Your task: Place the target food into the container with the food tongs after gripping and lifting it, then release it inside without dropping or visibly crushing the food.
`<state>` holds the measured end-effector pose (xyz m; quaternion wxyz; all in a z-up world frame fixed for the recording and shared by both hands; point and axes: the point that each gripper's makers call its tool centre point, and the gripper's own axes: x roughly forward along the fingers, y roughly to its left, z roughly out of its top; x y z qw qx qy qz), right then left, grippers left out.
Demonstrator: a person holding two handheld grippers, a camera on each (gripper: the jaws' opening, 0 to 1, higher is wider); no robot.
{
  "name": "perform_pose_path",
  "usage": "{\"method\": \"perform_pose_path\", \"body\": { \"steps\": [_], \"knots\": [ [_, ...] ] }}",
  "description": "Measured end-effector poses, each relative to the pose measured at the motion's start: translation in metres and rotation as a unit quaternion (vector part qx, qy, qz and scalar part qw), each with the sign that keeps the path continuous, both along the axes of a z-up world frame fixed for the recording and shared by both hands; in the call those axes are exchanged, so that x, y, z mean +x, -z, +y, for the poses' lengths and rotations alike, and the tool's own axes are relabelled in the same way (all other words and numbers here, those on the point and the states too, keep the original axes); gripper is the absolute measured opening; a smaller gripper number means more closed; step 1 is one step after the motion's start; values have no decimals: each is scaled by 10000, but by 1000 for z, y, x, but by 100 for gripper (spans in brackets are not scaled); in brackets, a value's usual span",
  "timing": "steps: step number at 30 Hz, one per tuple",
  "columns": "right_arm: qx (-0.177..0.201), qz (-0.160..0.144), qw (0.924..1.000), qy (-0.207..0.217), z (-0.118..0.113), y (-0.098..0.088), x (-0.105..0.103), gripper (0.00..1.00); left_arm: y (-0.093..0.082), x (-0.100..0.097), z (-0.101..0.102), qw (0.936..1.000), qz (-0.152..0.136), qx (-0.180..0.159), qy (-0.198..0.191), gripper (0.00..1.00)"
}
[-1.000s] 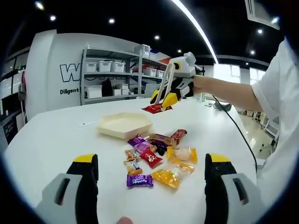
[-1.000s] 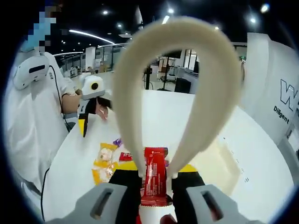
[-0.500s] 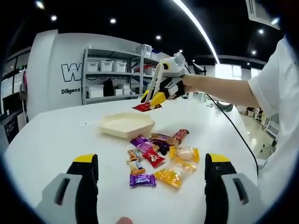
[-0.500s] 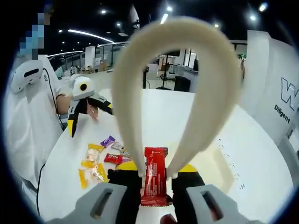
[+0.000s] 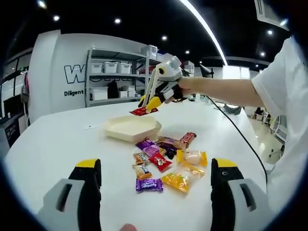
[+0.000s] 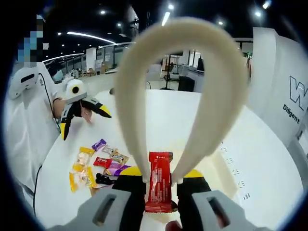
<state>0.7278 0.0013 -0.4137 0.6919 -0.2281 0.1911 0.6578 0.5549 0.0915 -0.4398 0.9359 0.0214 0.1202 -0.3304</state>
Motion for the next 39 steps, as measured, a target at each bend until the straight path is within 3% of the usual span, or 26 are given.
{"method": "perform_pose_path", "body": {
  "steps": [22, 39],
  "knots": [
    [-15, -61, 9999, 156, 9, 19, 52, 19, 2, 2, 2, 9999, 55, 92, -25, 92],
    [-167, -85, 9996, 223, 12, 35, 82, 18, 7, 3, 2, 9998, 132, 152, -15, 92]
  ]
}}
